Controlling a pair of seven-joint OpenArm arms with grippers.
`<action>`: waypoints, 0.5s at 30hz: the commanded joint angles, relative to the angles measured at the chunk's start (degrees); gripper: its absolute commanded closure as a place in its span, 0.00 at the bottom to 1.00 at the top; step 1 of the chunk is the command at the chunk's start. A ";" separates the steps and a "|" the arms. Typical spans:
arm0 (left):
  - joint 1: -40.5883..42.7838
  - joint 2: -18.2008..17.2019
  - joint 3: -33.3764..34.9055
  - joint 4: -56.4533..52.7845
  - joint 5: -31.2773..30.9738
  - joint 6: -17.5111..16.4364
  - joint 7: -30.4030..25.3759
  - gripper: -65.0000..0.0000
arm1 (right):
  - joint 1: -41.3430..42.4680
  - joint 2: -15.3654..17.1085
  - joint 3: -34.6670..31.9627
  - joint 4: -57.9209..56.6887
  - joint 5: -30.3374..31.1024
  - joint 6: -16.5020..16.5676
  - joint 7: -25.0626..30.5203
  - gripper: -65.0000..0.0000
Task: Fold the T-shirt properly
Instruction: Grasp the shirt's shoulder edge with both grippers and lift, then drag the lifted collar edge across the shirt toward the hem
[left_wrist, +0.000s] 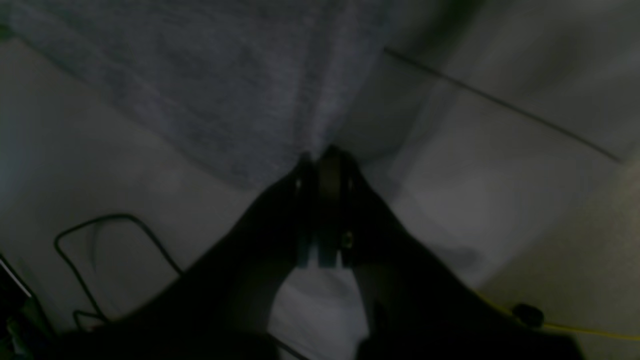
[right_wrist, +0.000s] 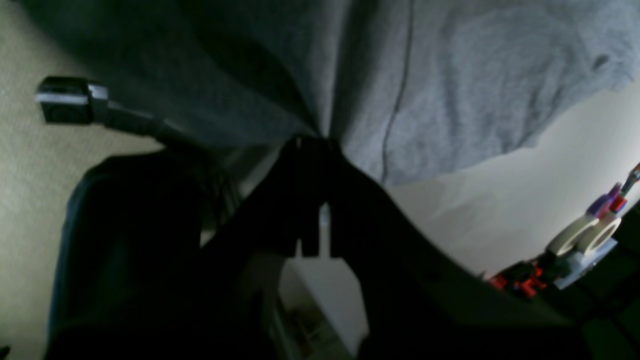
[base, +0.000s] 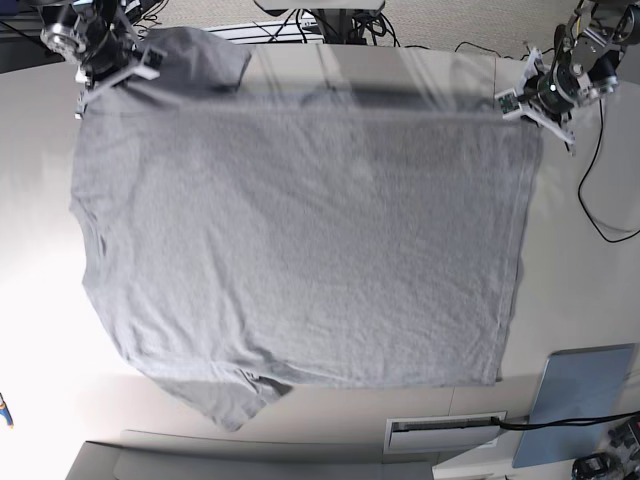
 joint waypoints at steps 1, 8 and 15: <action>1.68 -0.85 -0.04 0.74 -0.87 -1.79 1.55 1.00 | -1.51 0.81 1.03 1.31 -0.63 -0.28 -1.07 1.00; 5.40 -1.07 -0.04 3.89 -0.85 -2.25 5.35 1.00 | -5.95 0.81 1.64 2.32 -0.63 -0.31 -2.60 1.00; 8.63 -1.18 -0.07 4.85 -0.72 -2.16 6.51 1.00 | -8.13 0.70 1.66 3.93 -0.66 -0.35 -4.11 1.00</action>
